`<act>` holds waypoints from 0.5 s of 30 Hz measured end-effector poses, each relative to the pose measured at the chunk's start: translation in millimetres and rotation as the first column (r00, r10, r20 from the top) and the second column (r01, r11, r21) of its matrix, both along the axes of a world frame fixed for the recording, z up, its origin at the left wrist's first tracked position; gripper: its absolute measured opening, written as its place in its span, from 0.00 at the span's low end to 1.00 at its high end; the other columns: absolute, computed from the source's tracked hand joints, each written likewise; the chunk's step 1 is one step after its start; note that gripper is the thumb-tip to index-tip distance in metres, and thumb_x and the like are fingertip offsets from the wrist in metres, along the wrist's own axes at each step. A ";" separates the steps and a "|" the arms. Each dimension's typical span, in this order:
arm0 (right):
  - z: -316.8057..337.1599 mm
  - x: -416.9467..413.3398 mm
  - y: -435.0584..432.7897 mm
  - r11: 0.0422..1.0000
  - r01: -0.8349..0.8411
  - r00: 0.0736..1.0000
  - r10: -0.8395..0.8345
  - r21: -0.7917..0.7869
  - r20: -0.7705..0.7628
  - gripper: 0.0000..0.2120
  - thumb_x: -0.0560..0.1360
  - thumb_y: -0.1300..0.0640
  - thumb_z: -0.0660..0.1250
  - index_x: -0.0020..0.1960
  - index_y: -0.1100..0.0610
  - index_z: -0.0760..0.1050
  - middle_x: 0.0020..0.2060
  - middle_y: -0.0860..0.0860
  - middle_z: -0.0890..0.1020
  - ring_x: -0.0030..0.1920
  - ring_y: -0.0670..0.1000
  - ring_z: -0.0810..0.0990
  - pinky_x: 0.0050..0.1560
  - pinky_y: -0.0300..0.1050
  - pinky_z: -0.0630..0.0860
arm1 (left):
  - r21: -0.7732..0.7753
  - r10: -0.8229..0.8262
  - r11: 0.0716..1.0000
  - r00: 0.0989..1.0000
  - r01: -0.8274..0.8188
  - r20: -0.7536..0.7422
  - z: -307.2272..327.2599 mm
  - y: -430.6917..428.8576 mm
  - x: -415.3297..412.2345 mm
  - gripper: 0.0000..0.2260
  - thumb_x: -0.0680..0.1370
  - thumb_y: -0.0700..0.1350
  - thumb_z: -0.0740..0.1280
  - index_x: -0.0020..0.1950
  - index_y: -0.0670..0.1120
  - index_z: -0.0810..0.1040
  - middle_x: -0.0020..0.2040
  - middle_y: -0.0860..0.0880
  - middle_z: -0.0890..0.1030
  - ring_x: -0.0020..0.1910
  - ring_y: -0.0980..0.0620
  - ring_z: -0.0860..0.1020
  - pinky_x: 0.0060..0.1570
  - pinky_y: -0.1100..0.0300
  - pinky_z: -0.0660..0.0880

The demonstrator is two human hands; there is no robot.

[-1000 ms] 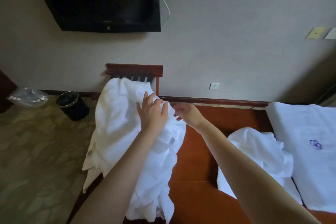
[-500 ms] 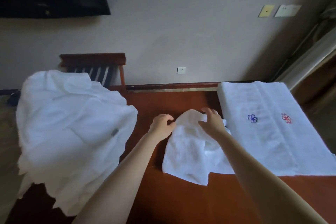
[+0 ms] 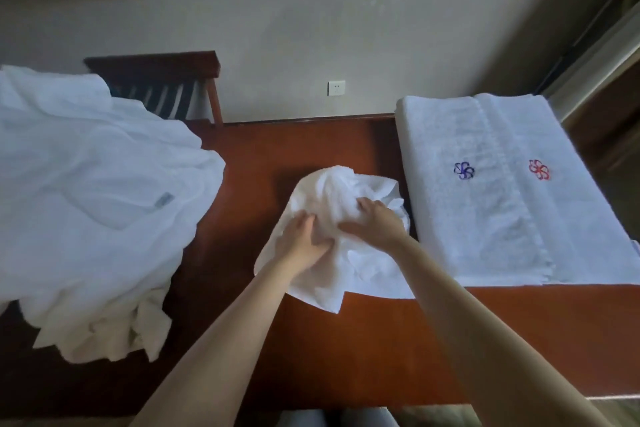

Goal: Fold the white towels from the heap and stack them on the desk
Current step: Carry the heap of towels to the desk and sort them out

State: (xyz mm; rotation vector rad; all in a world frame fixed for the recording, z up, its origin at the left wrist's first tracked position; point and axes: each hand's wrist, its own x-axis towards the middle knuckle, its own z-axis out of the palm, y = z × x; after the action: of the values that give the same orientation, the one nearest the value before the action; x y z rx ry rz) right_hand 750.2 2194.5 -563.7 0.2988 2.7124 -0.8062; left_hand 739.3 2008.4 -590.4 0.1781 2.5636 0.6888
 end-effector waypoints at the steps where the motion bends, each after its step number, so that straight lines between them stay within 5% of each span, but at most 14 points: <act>1: -5.1 3.0 -2.3 1.000 0.021 0.999 -0.021 0.004 -0.045 0.35 0.69 0.34 0.68 0.65 0.57 0.68 0.55 0.52 0.77 0.57 0.55 0.76 0.47 0.44 0.65 | -0.026 0.000 1.000 0.998 -0.002 -0.056 -6.4 -1.2 0.2 0.34 0.74 0.65 0.61 0.76 0.53 0.56 0.78 0.52 0.54 0.76 0.49 0.54 0.71 0.46 0.57; 7: -31.6 22.2 -15.6 0.988 0.146 0.948 -0.153 -0.044 -0.278 0.35 0.68 0.34 0.69 0.66 0.53 0.67 0.55 0.51 0.75 0.45 0.50 0.73 0.43 0.43 0.67 | -0.106 -0.031 0.994 0.970 0.005 -0.243 -30.8 -7.0 3.8 0.33 0.71 0.70 0.57 0.73 0.59 0.56 0.76 0.57 0.55 0.75 0.50 0.52 0.71 0.47 0.53; 15: -52.1 71.2 -34.6 0.974 0.140 0.864 -0.209 -0.180 -0.458 0.32 0.68 0.36 0.70 0.64 0.51 0.64 0.47 0.45 0.74 0.42 0.47 0.76 0.36 0.41 0.67 | -0.086 -0.006 0.996 0.904 -0.035 -0.428 -36.0 -19.6 40.0 0.22 0.75 0.67 0.57 0.64 0.56 0.66 0.68 0.51 0.65 0.69 0.47 0.62 0.67 0.50 0.60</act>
State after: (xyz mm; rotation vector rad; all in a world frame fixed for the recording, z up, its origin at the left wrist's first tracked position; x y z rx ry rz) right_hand 821.4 2159.9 -615.8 0.3598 3.0862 -1.2653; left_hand 779.3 1988.9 -626.4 0.3107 3.0136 0.5851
